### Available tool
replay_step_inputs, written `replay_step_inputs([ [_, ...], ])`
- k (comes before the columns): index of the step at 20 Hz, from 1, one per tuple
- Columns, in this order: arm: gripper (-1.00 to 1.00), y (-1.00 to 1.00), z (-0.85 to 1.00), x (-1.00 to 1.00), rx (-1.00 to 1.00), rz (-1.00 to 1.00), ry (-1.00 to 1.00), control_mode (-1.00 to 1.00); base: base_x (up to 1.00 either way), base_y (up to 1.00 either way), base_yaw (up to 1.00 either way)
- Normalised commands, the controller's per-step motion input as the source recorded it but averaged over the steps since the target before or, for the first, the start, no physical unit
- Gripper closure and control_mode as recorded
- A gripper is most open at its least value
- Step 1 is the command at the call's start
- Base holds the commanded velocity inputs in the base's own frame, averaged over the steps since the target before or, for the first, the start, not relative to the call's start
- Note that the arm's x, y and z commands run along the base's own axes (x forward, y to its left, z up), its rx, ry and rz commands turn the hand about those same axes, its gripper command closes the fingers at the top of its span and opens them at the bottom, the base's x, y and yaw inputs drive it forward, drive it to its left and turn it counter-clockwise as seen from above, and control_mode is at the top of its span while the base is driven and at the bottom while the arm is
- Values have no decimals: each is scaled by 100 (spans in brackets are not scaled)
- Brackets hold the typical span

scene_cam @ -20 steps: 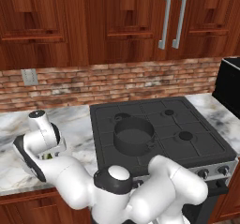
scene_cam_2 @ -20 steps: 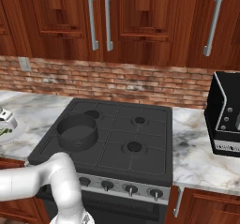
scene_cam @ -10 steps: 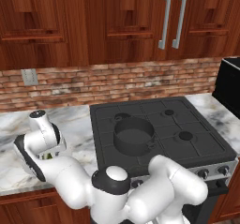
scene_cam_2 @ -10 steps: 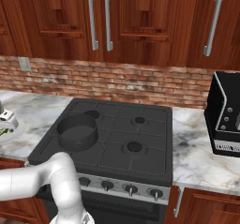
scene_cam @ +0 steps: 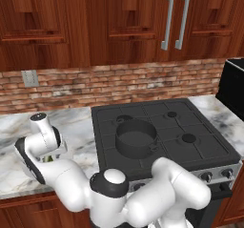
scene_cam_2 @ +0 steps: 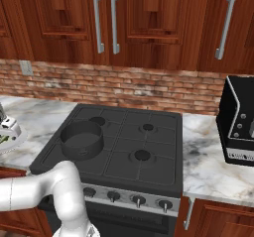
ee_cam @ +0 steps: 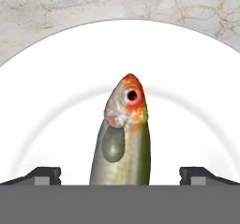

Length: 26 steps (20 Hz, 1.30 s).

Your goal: Retrieve the frozen meat and place it in the pot on a burner. Then turn the burner on.

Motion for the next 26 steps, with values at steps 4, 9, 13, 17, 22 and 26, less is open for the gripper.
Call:
replay_step_inputs([
  [4,-100,9,-13,13,0,-2,0,-100,0,0,0],
  [9,100,8,-14,11,0,-1,0,-100,0,0,0],
  [13,100,1,-12,4,0,0,0,-100,0,0,0],
  [17,100,1,-13,0,0,0,0,-100,0,0,0],
  [22,100,-1,-3,0,0,0,0,-100,0,0,0],
  [26,100,-33,22,-10,0,-1,-8,-100,0,0,0],
])
